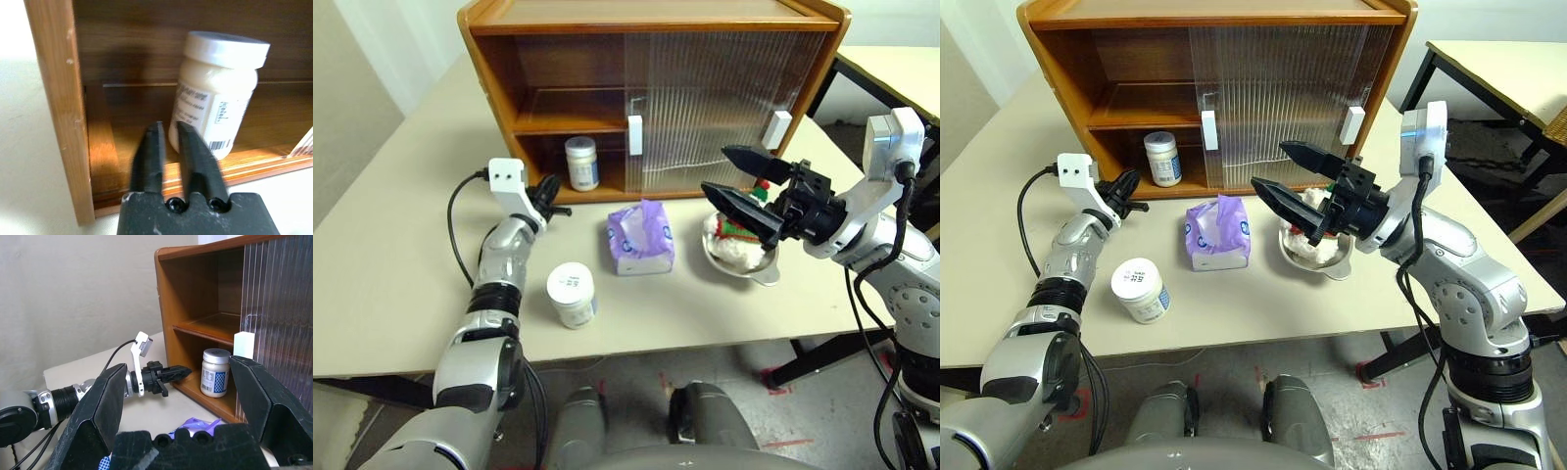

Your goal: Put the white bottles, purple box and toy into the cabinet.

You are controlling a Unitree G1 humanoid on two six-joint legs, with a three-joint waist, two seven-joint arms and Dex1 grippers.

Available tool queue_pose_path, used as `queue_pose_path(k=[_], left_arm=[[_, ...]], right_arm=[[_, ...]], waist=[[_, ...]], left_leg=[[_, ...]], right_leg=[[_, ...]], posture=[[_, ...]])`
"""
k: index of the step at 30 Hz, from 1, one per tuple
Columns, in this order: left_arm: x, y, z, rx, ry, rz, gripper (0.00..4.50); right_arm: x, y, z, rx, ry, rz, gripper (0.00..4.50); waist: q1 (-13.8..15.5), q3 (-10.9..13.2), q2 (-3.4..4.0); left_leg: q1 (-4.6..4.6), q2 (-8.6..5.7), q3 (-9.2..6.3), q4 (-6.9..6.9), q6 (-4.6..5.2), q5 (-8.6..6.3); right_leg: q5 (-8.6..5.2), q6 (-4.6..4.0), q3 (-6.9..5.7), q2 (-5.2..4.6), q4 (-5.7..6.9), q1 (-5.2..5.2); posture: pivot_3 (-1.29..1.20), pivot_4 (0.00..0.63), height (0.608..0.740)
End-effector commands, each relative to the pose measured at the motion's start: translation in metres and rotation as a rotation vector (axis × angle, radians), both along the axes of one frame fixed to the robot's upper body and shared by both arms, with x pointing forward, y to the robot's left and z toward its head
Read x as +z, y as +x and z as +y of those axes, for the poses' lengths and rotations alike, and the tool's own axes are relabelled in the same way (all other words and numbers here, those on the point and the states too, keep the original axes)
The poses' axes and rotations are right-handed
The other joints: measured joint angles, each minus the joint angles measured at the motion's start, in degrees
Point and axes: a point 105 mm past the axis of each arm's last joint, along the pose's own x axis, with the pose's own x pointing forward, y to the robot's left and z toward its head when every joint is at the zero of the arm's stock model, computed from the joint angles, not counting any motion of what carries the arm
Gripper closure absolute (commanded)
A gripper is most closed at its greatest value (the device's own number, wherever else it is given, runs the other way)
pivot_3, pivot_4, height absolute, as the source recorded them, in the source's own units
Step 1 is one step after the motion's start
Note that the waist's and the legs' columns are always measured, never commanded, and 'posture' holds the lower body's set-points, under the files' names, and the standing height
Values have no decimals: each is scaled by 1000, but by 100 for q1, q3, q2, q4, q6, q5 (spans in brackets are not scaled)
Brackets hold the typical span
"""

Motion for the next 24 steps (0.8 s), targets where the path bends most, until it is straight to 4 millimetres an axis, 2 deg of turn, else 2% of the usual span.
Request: queue_pose_path(k=[1, 7, 24], left_arm=[[-3, 5, -7, 9, 1, 14, 4482], [-5, 12, -17, 26, 11, 28, 4482], [-5, 24, -25, 79, 21, 69, 4482]], right_arm=[[2, 0, 0, -2, -4, -10, 0], [2, -2, 0, -8, -3, -13, 0], [5, -4, -4, -41, -4, -18, 0]], waist=[[2, 0, 0], [-15, -1, -1], [-54, -1, -1]], left_leg=[[0, 0, 0, 0, 0, 0], [0, 0, 0, 1, 0, 0], [-1, 0, 0, -1, 0, 0]], right_leg=[[0, 0, 0, 0, 0, 0], [0, 0, 0, 0, 0, 0], [0, 1, -2, -1, -2, 0]], posture=[[-106, 0, 740], [-120, 0, 740], [-155, 0, 740]])
